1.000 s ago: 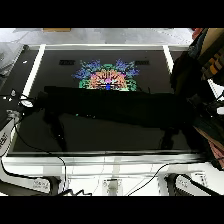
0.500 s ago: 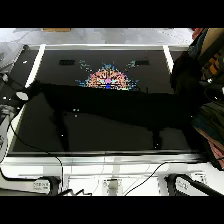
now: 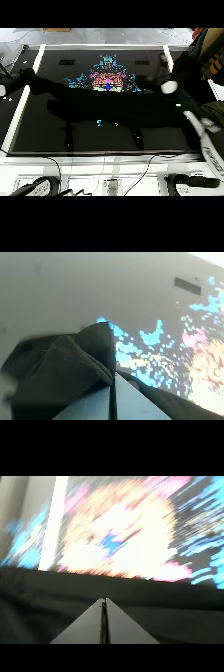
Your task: Fold the clothes and pants, and hang the long-sleeved shirts on hangers.
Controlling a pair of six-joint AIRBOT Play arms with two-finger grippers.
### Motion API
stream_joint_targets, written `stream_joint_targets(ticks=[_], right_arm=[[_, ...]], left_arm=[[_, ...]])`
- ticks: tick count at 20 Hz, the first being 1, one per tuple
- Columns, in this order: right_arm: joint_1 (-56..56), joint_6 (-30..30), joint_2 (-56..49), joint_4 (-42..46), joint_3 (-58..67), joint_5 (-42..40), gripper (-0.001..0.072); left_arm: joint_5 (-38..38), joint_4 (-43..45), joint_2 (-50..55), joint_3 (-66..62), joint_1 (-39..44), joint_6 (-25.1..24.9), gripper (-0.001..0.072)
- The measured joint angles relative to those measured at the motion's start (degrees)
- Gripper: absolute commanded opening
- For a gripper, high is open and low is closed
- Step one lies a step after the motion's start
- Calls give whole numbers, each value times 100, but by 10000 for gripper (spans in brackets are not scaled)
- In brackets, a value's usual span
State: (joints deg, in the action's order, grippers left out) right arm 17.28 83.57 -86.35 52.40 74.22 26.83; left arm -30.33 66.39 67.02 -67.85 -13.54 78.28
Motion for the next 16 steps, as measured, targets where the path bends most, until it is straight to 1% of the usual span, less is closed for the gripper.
stream_joint_targets(ticks=[4,9,12,16], right_arm=[[1147,197,-1285,-352,1073,280,19],[2240,275,-2500,-905,2334,297,19],[2741,289,-2951,-1071,2841,254,18],[3097,302,-3265,-1117,3126,59,18]], left_arm=[[-372,-22,-514,-4,52,-190,6],[-876,-363,-568,-4,258,-269,7],[-988,-487,-457,-4,396,-284,8],[-1058,-647,-289,-4,520,-284,8]])
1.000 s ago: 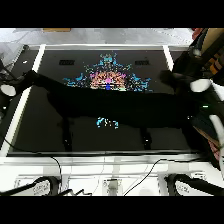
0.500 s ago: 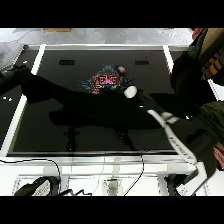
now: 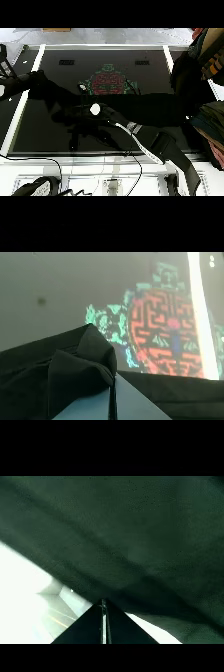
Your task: Fold the clothes and pants, and hang the long-sleeved shirts on hangers.
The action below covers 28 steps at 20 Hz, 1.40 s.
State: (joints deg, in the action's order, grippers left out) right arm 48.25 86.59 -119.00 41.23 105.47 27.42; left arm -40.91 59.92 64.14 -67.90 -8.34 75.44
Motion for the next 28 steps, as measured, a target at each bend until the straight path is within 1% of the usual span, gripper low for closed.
stream_joint_targets(ticks=[2,6,9,15,20,23,25,26,28], right_arm=[[-52,0,-35,72,48,-72,19],[-466,0,-28,127,170,-90,18],[-675,66,-42,131,243,-164,18],[-520,525,-208,79,278,-402,18],[-188,656,-291,70,282,-452,19],[-256,684,-275,103,282,-282,19],[-514,688,-175,260,282,-61,19],[-713,691,-94,415,282,138,19],[-1198,691,120,785,282,649,19]], left_arm=[[-20,0,33,0,9,-55,8],[-175,79,-168,0,-11,-782,7],[-308,-181,-527,0,-15,-1110,6],[-739,-879,-1196,0,-15,-1287,8],[-876,-1056,-1152,0,-15,-1331,8],[-892,-1126,-866,0,20,-1333,7],[-885,-1421,-614,0,87,-1488,8],[-883,-1672,-483,0,153,-1674,7],[-872,-2264,-201,0,411,-2216,6]])
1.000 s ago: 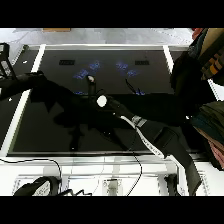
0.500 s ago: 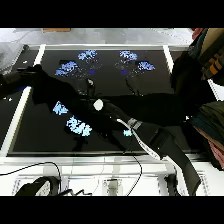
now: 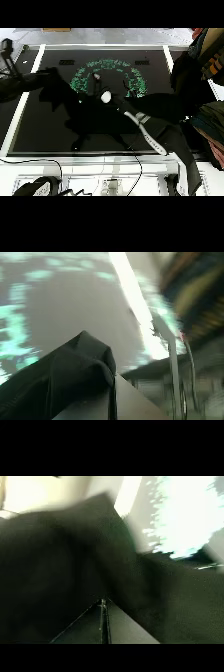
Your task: Fold the clothes and pants, and hang the long-sleeved shirts on hangers.
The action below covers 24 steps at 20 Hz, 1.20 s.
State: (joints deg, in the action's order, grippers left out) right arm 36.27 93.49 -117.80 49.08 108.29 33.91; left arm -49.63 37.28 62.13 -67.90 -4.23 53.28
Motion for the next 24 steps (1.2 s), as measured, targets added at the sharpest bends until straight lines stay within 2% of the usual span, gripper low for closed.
stream_joint_targets(ticks=[2,6,7,8,9,12,15,16,18,20,21,24], right_arm=[[-590,-7,278,407,2,597,19],[-1803,-470,837,826,2,2103,20],[-2090,-610,962,892,0,2479,20],[-2339,-719,1073,918,2,2769,20],[-2590,-809,1178,942,2,3042,20],[-3198,-957,1388,1003,2,3611,20],[-3689,-1034,1482,1165,2,4017,19],[-3832,-1080,1499,1261,2,4129,20],[-4107,-1311,1513,1451,0,4446,20],[-4341,-1565,1528,1545,-17,4730,20],[-4461,-1668,1526,1624,-42,4859,20],[-4701,-1853,1532,1676,-83,5115,20]], left_arm=[[0,-413,310,-2,442,-444,6],[-61,-758,1040,2,1591,-824,13],[-68,-793,1268,2,1915,-863,219],[-83,-839,1502,2,2225,-894,601],[-144,-866,1709,2,2481,-896,708],[-323,-872,2159,4,2964,-581,697],[-468,-437,2221,4,2796,-164,669],[-538,-96,2166,4,2581,46,628],[-728,656,2041,4,2011,503,593],[-1029,1263,1967,26,1320,809,594],[-1169,1460,1952,76,990,883,624],[-1307,1801,1921,452,81,1067,631]])
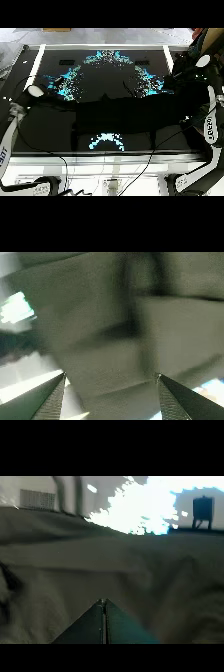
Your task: Fold the clothes and pants, and hang the long-sleeved shirts on hangers.
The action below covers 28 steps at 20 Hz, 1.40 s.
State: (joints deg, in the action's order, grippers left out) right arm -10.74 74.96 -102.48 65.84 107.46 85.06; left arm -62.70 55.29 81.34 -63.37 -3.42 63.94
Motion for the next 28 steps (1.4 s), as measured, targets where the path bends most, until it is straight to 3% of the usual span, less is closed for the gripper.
stream_joint_targets(ticks=[5,10,12,13,14,18,22,28], right_arm=[[-72,-103,0,-85,-22,118,20],[81,-114,0,-179,-24,92,20],[173,-116,0,-203,-24,70,20],[212,-116,0,-219,-24,39,20],[260,-116,0,-219,-24,11,20],[404,-118,0,-247,-24,-55,20],[540,-125,0,-271,-24,-24,20],[1178,-122,-22,-378,-149,-275,20]], left_arm=[[90,-553,247,728,-713,-398,633],[378,-1641,852,957,-566,-772,597],[435,-1923,1047,986,-332,-892,411],[511,-1985,1126,994,-201,-916,234],[603,-2004,1191,1003,-46,-955,2],[634,-1969,1224,857,262,-1010,5],[-227,-1320,715,256,221,-831,4],[-1541,-103,-623,-970,208,-164,4]])
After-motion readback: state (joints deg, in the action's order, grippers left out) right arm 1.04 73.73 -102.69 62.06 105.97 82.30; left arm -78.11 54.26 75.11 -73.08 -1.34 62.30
